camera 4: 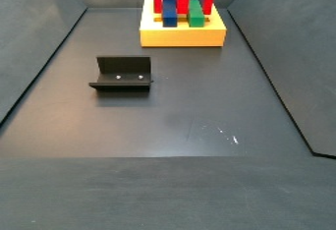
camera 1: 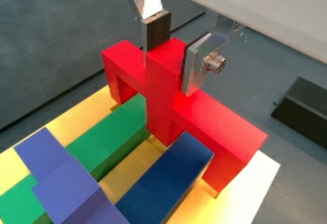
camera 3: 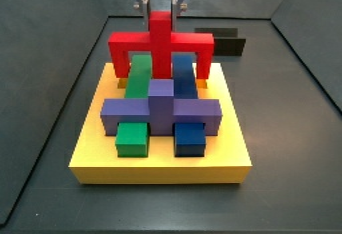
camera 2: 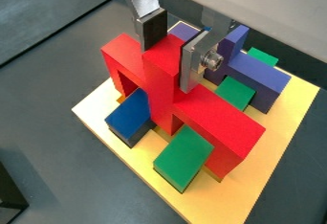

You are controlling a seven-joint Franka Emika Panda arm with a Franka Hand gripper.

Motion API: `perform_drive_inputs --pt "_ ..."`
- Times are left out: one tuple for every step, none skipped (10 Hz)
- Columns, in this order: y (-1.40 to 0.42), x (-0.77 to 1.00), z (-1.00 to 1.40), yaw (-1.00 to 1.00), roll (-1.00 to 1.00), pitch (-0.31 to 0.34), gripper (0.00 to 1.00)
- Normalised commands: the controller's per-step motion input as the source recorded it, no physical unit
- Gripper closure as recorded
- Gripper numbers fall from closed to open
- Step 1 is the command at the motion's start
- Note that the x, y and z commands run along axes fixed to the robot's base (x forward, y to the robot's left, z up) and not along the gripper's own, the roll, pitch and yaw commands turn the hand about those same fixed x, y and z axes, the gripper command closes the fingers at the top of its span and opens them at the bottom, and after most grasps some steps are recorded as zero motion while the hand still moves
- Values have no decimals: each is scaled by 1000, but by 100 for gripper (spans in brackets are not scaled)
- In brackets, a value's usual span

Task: Pick up the red object. Move up. Move to above the board. Insert the red object.
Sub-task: Insert the red object.

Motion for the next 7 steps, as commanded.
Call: perform_drive_inputs --pt "97 0 -134 0 50 0 100" --pt "6 83 -63 66 91 0 100" --pt "0 214 -66 269 101 10 100" --pt "0 191 -91 214 89 0 100" --pt "0 160 -171 283 120 0 100" --pt "0 20 -109 60 84 0 100" --pt "0 0 -100 0 79 0 100"
